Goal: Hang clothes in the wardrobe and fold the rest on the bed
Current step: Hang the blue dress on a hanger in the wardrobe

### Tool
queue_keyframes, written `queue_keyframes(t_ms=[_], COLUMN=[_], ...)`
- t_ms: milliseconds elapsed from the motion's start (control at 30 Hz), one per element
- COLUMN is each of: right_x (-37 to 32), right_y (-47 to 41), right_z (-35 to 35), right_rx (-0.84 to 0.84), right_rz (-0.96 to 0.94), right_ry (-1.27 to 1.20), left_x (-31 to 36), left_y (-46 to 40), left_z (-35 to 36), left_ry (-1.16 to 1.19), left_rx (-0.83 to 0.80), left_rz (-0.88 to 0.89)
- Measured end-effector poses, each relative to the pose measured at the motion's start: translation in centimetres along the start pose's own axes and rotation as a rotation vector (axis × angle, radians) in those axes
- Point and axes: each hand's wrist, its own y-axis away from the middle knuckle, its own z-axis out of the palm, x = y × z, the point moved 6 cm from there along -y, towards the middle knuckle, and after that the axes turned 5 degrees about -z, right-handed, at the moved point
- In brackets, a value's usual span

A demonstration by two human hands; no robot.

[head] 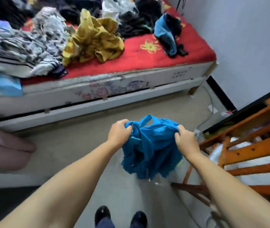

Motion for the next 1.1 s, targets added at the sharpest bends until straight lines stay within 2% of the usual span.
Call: queue_keyframes(t_ms=[200, 333, 400, 500, 567, 600, 667, 767, 800, 833, 867, 967, 1100], right_x=[-9.9, -15.6, -18.5, -22.1, -23.6, -24.3, -26.2, -29.1, -29.9, -30.7, -31.6, -33.3, -33.9], right_y=[2.8, 4.3, 5.5, 8.2, 9.4, 9.4, 8.1, 5.1, 4.5, 4.1, 4.1, 5.2, 6.7], right_z=[-9.7, -11.2, -10.7, -8.1, -7.1, -7.3, -9.3, -13.9, -14.9, -15.1, -14.6, -11.1, -7.9], right_rx=[0.029, -0.039, -0.159, -0.507, -0.710, -0.744, -0.628, -0.218, -0.130, -0.123, -0.188, -0.467, -0.573], right_rz=[-0.166, -0.271, -0.347, -0.465, -0.440, -0.419, -0.402, -0.379, -0.375, -0.376, -0.389, -0.371, -0.304], right_ry=[-0.091, -0.037, 0.042, 0.259, 0.276, 0.260, 0.227, 0.079, 0.024, -0.012, -0.013, 0.123, 0.235], left_x=[13.1, 16.7, 17.0, 17.0, 16.9, 16.8, 16.7, 16.2, 16.0, 15.7, 15.5, 15.0, 13.2], left_y=[5.2, 7.9, 9.1, 10.6, 11.4, 11.7, 12.3, 13.6, 14.2, 14.9, 15.5, 17.1, 18.0], left_z=[-12.6, -18.6, -21.5, -25.0, -27.0, -28.0, -29.6, -31.7, -32.4, -33.1, -33.9, -36.7, -40.9], left_ry=[-0.075, -0.057, 0.038, 0.195, 0.266, 0.279, 0.277, 0.308, 0.336, 0.366, 0.388, 0.332, 0.259], left_rx=[0.134, 0.256, 0.313, 0.327, 0.300, 0.295, 0.290, 0.263, 0.253, 0.241, 0.230, 0.223, 0.294], left_rz=[0.274, 0.400, 0.398, 0.425, 0.440, 0.446, 0.458, 0.451, 0.450, 0.455, 0.462, 0.499, 0.448])
